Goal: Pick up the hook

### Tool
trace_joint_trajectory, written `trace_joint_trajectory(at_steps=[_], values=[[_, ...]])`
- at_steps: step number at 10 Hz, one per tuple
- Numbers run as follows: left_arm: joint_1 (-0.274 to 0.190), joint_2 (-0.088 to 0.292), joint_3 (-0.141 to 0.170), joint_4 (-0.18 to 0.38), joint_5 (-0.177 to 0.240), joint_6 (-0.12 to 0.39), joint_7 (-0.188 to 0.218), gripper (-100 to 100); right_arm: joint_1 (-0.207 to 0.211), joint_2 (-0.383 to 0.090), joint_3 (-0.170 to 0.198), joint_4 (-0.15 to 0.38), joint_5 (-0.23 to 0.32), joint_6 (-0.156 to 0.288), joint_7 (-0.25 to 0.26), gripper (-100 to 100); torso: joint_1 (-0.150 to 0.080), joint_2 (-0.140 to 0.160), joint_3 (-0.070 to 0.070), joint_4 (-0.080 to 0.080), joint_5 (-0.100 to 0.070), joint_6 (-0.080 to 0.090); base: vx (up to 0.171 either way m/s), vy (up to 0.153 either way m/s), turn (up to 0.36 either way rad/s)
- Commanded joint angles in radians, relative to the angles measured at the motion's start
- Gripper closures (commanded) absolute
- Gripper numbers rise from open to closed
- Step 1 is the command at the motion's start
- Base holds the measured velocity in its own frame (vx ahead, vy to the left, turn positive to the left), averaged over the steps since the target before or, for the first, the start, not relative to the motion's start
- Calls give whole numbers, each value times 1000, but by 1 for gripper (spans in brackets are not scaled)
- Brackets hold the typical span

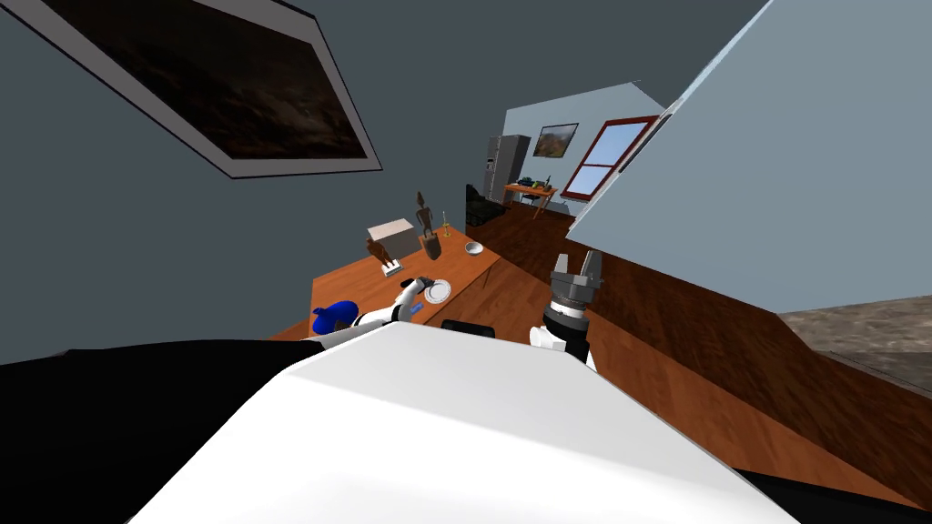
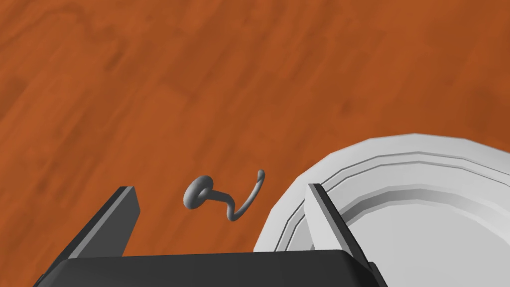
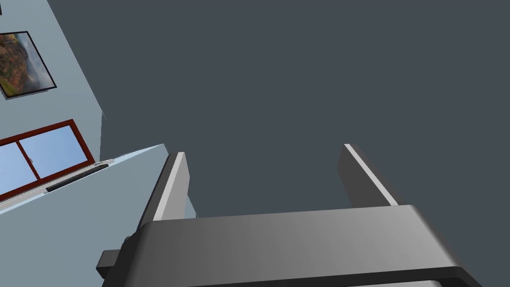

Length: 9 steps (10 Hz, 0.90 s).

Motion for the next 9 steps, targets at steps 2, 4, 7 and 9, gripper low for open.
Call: trace_joint_trajectory(at_steps=[2,4,7,9], values=[[1,-62,34,-42,-74,7,4,-100,0,0,0,0,0,0,0,0,0,0,0,0,0,0,36,38,98],[1,-62,34,-42,-86,7,4,-100,0,0,0,0,0,0,0,0,-1,-1,-1,0,0,0,26,22,28],[-17,-128,66,-58,-160,4,2,-100,0,0,0,0,0,0,0,0,0,0,0,0,0,0,25,33,139],[-17,-128,66,-58,-171,4,2,-100,0,0,0,0,0,0,0,0,0,-2,-1,-1,0,1,29,26,22]])
